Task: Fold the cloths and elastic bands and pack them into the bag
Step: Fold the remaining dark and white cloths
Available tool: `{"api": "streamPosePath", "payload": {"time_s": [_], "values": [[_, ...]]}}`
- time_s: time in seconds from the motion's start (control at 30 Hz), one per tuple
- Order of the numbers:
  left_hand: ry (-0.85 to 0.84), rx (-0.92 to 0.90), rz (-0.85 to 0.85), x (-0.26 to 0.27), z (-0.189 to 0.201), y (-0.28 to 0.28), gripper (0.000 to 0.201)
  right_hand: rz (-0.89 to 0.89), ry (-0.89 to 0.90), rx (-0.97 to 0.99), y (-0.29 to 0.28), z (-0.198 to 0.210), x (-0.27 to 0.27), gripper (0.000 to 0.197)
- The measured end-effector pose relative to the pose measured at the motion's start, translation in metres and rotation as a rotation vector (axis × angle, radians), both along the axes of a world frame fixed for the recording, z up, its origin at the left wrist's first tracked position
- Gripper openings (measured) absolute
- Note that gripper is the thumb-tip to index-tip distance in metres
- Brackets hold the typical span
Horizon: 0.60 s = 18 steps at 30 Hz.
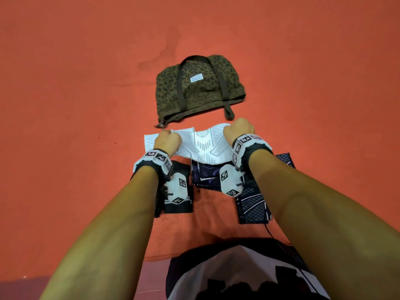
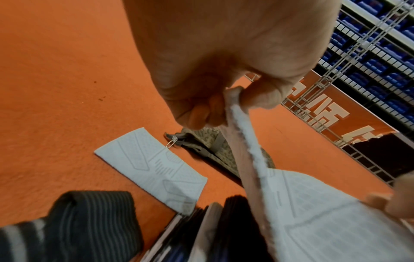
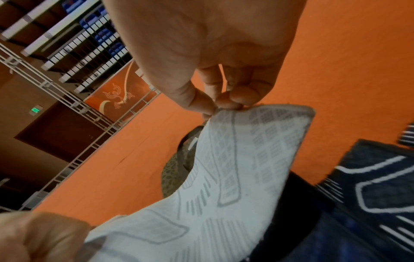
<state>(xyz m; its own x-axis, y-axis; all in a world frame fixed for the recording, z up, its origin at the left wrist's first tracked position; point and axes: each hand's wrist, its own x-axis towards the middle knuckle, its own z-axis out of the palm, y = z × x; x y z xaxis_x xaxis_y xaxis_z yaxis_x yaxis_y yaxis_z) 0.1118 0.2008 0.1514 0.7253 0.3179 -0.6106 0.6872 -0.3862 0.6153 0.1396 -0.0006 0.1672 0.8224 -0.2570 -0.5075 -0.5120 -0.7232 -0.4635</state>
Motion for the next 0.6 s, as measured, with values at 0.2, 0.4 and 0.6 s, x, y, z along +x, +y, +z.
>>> {"api": "streamPosePath", "payload": {"time_s": [0.2, 0.4, 0.6], "values": [[0.08, -0.023, -0.034, -0.027, -0.013, -0.004, 0.055, 0.059, 0.055, -0.053, 0.0, -0.032, -0.031, 0.028], [0.042, -0.044, -0.059, -0.036, -0.007, -0.007, 0.021, 0.264, -0.026, 0.153, 0.016, -0.034, -0.036, 0.029], [-0.012, -0.118, -0.095, -0.03, -0.001, -0.011, 0.034, 0.299, 0.151, 0.228, 0.022, -0.042, -0.04, 0.041]]}}
